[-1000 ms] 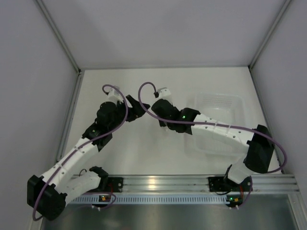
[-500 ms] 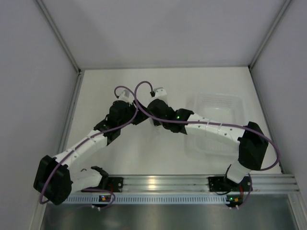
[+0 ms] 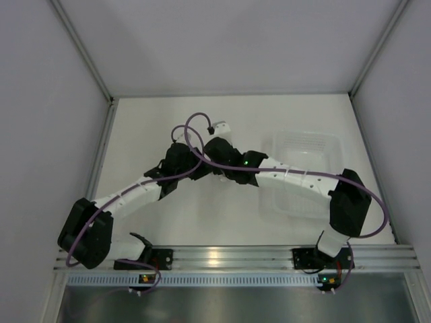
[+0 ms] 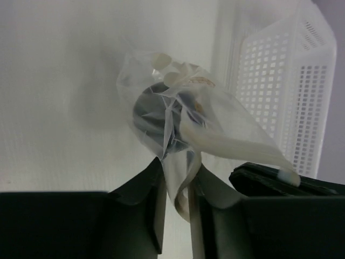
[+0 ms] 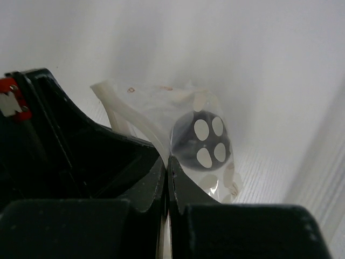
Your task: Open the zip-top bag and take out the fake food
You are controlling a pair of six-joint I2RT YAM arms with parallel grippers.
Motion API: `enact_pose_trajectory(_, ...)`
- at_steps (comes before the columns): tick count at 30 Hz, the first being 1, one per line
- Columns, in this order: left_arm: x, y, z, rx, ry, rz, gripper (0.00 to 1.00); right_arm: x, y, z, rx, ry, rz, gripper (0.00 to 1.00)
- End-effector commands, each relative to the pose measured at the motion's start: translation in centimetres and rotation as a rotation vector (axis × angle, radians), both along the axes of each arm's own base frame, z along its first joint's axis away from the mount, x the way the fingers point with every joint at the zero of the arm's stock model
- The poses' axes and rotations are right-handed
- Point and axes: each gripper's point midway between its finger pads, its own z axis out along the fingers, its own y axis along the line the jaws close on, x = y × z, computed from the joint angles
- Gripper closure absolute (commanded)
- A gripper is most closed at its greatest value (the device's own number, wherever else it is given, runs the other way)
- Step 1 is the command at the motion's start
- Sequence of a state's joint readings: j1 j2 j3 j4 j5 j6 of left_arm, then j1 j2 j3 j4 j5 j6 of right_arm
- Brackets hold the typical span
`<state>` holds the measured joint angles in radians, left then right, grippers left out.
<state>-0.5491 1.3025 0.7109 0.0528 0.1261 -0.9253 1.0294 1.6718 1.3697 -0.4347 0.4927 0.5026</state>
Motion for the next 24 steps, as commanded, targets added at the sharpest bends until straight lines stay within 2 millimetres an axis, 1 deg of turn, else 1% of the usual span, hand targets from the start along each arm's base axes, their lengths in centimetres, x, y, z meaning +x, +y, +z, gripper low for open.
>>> enact_pose_trajectory(1,0.9,-0.9,1.2,-0.003,-0.058,-0.019,0.77,1.9,0.6,2.7,0.048,-0.068,-0.034,1.00)
enact_pose_trajectory(2,0.9,-0.9,1.0,0.001,-0.056,-0.019,0.80,2.0,0.5,2.5,0.039,-0.070,-0.039,1.00)
enact_pose_trajectory(3,1.0,-0.8,1.1,0.004,-0.060,-0.014,0.89,2.1,0.4,2.2,0.026,-0.069,-0.043,1.00)
enact_pose_trajectory(5,1.0,-0.6,1.1,0.012,-0.069,-0.010,0.97,2.4,-0.2,1.9,-0.012,-0.077,-0.060,1.00)
enact_pose_trajectory(6,1.0,-0.4,1.1,0.016,-0.072,-0.001,1.00,2.5,-0.5,1.5,-0.038,-0.080,-0.068,1.00)
enact_pose_trajectory(9,0.7,0.4,0.3,0.052,-0.058,0.019,1.00,3.1,-2.1,0.7,-0.114,-0.090,-0.104,1.00)
enact_pose_trajectory(10,0.6,0.6,0.0,0.066,-0.053,0.021,1.00,3.6,-3.0,0.5,-0.145,-0.101,-0.130,1.00)
enact_pose_trajectory(11,0.2,1.1,-0.8,0.086,-0.035,0.026,1.00,3.7,-3.7,0.1,-0.175,-0.102,-0.143,1.00)
enact_pose_trajectory(13,-0.1,1.8,-1.7,0.115,-0.022,0.041,1.00,4.2,-5.6,-0.5,-0.224,-0.102,-0.179,1.00)
enact_pose_trajectory(14,-0.6,2.2,-2.5,0.132,-0.005,0.042,1.00,4.3,-6.3,-0.7,-0.236,-0.101,-0.192,1.00)
enact_pose_trajectory(15,-0.8,2.5,-2.7,0.138,-0.004,0.047,1.00,4.3,-7.2,-1.1,-0.255,-0.097,-0.204,1.00)
enact_pose_trajectory(16,-1.0,2.6,-3.0,0.143,0.001,0.046,1.00,4.6,-8.1,-1.3,-0.268,-0.100,-0.225,1.00)
enact_pose_trajectory(17,-1.4,3.5,-3.9,0.178,0.023,0.069,1.00,4.5,-8.5,-1.1,-0.269,-0.102,-0.230,1.00)
enact_pose_trajectory(18,-1.8,3.9,-4.6,0.190,0.034,0.072,1.00,4.5,-9.0,-1.6,-0.284,-0.097,-0.234,1.00)
enact_pose_trajectory(19,-2.0,4.0,-4.8,0.191,0.037,0.071,1.00,4.6,-9.7,-1.6,-0.295,-0.100,-0.248,1.00)
enact_pose_trajectory(20,-2.1,4.2,-4.9,0.193,0.038,0.074,1.00,4.7,-9.9,-1.6,-0.302,-0.101,-0.253,1.00)
enact_pose_trajectory(21,-2.5,4.5,-5.4,0.201,0.049,0.074,1.00,4.6,-10.1,-1.9,-0.310,-0.097,-0.254,1.00)
enact_pose_trajectory(24,-2.9,4.7,-5.9,0.206,0.058,0.070,1.00,4.7,-10.7,-2.5,-0.322,-0.083,-0.260,1.00)
